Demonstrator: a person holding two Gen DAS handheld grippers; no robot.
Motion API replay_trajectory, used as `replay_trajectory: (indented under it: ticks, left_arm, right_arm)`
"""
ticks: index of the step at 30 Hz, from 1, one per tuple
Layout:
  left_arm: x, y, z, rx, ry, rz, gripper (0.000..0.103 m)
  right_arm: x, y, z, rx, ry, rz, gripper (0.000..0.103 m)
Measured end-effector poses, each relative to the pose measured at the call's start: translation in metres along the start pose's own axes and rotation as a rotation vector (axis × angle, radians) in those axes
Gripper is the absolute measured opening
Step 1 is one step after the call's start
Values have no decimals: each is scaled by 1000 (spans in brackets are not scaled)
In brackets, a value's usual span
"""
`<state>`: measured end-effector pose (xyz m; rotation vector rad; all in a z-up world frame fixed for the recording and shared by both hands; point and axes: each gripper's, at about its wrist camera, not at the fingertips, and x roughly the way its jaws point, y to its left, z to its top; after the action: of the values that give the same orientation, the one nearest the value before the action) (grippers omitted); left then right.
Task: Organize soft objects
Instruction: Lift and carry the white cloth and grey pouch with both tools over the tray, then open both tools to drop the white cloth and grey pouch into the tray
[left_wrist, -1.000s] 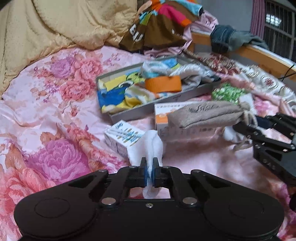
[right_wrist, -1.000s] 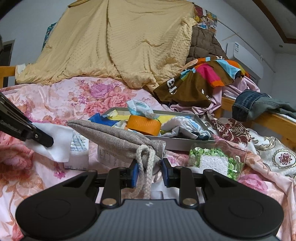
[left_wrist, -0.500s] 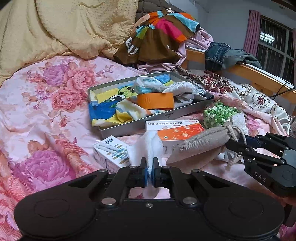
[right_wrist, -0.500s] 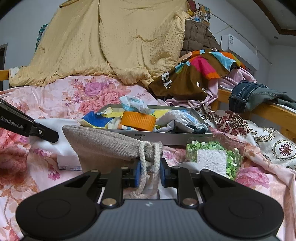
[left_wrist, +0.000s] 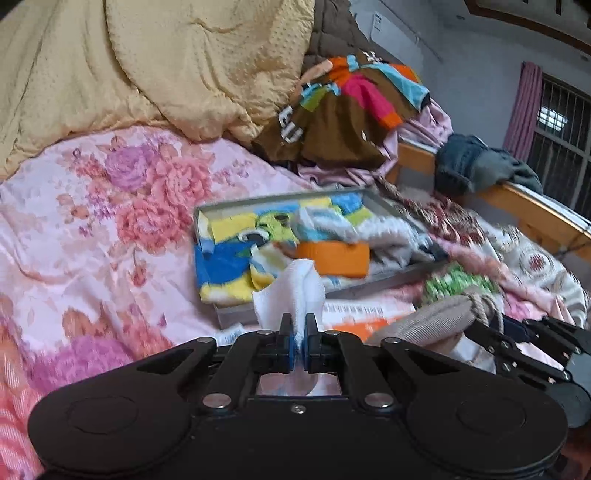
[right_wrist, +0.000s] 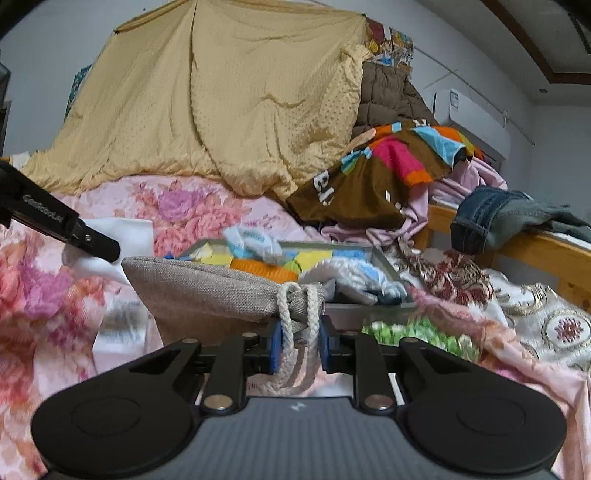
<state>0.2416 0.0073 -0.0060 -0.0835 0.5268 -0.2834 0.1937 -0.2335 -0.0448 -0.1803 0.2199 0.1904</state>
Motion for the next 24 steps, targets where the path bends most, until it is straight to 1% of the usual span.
replay_trajectory:
  ticks: [5,8,12,16,18,21,24]
  left_arm:
    - [20,1,25,11,-38,34,4]
    - [42,1,41,-17,-48,71,4]
    - [80,-2,64,-62,-43,110,4]
    - [121,-13,86,-76,-32,152,4]
    - [139,-18,94,-80,-16,166,4]
    - [159,-23,102,-93,18,187,4]
    - [171,-25,104,-94,37,204,5]
  right_arm:
    - [28,-12,23,35,-51,8,22]
    - [53,-23,44,46,-77,4,23]
    - [94,-41,66,74,-57,-8,23]
    - [125,-60,71,128,-12,-13,23]
    - [135,-68,70,153,-8,-7,25]
    - [147,-76,65,182,15,17,28]
    - [152,-77,61,184,32,25,31]
